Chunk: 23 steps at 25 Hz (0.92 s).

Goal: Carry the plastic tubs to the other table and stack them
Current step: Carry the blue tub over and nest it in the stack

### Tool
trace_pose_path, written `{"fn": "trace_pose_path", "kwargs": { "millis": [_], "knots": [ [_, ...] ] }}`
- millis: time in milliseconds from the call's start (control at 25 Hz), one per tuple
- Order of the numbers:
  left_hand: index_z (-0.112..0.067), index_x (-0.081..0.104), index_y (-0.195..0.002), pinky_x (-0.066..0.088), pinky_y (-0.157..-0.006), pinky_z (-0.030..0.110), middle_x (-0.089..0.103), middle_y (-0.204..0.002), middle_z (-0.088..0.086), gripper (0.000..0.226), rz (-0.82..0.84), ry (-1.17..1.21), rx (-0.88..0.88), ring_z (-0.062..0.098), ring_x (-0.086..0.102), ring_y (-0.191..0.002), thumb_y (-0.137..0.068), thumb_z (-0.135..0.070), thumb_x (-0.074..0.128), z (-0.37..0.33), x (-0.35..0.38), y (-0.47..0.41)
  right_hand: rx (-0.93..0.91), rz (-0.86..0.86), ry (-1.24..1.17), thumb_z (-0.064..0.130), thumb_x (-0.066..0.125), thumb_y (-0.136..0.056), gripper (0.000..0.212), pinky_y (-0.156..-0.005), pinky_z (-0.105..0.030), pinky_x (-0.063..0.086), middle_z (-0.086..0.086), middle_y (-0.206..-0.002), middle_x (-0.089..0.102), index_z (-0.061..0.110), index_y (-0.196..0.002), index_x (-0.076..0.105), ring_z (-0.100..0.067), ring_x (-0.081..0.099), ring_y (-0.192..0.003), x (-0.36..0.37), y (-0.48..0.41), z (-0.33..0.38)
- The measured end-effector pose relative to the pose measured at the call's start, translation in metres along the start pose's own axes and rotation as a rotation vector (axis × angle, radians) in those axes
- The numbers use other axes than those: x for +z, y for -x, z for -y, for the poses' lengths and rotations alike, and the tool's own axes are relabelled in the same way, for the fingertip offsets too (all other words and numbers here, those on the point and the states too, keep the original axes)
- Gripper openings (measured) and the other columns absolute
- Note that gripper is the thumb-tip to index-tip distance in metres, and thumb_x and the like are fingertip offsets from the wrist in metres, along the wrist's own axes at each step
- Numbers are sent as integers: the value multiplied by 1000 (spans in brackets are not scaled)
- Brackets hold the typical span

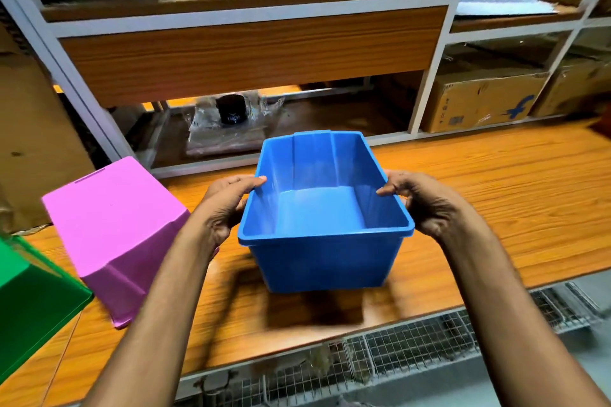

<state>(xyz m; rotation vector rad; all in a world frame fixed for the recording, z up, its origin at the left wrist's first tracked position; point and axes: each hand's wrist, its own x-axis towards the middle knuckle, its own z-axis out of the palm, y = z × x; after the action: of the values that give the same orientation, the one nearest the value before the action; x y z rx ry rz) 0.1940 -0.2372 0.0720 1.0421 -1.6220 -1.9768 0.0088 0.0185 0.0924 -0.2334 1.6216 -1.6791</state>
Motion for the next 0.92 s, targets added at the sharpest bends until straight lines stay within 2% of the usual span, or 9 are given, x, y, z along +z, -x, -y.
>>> {"fn": "trace_pose_path", "kwargs": {
  "millis": [80, 160, 240, 320, 440, 560, 680, 760, 920],
  "knots": [
    [-16, 76, -100, 62, -76, 32, 79, -104, 7, 12, -5, -29, 13, 20, 73, -90, -89, -20, 77, 1, 0, 3, -23, -27, -10, -14, 57, -75, 50, -113, -48, 47, -11, -117, 78, 13, -114, 73, -28, 70, -116, 0, 0, -3],
    [-19, 75, -105, 60, -66, 27, 79, -102, 3, 16, -7, -60, 45, 13, 73, -85, -90, -15, 75, 1, 3, 8, -42, -53, -2, -18, 61, -74, 57, -109, -47, 48, -12, -120, 76, 14, -121, 66, -27, 70, -115, -2, 0, -4],
    [-17, 72, -114, 57, -56, 21, 77, -96, 0, 28, -11, -82, 103, 5, 73, -74, -89, -3, 71, 0, 7, 12, -72, -58, 38, -20, 62, -76, 58, -95, -45, 53, -12, -124, 73, 13, -123, 66, -26, 69, -111, -2, 3, -5],
    [-14, 70, -118, 54, -52, 20, 74, -92, 0, 35, -23, -106, 166, 4, 73, -69, -88, 5, 68, -1, 11, 15, -82, -68, 78, -17, 65, -78, 56, -78, -39, 55, -14, -125, 73, 10, -127, 66, -28, 70, -113, -4, 4, -8],
    [-13, 68, -120, 55, -56, 19, 70, -96, 4, 37, -46, -159, 231, 13, 72, -80, -88, 4, 66, -4, 14, 19, -67, -88, 59, -5, 70, -86, 43, -67, -31, 53, -14, -121, 75, 7, -126, 66, -25, 71, -112, -7, 3, -15],
    [-13, 68, -122, 55, -56, 19, 68, -102, 8, 38, -36, -189, 255, 13, 72, -82, -88, 4, 66, -2, 16, 21, -90, -103, 60, 5, 73, -90, 22, -57, -24, 53, -8, -111, 78, 13, -110, 67, -19, 73, -99, -10, 3, -18],
    [-13, 67, -121, 61, -62, 23, 67, -108, 8, 38, -49, -195, 294, 6, 72, -74, -89, 7, 62, -3, 22, 28, -139, -127, 92, 3, 73, -90, 19, -66, -29, 54, -4, -105, 76, 16, -102, 66, -18, 71, -98, -14, 1, -19],
    [-13, 66, -120, 60, -64, 21, 66, -101, 3, 38, -12, -188, 363, 0, 72, -69, -91, 11, 59, -6, 27, 33, -158, -159, 125, 0, 71, -90, 22, -68, -31, 53, -4, -105, 75, 16, -106, 66, -17, 71, -97, -16, 0, -21],
    [-17, 64, -124, 57, -67, 16, 68, -103, -2, 42, 34, -180, 466, -4, 71, -79, -93, 11, 58, -11, 30, 37, -146, -166, 79, 1, 70, -91, 21, -69, -30, 54, -4, -106, 75, 18, -103, 67, -19, 71, -102, -19, -2, -25]
  ]
}}
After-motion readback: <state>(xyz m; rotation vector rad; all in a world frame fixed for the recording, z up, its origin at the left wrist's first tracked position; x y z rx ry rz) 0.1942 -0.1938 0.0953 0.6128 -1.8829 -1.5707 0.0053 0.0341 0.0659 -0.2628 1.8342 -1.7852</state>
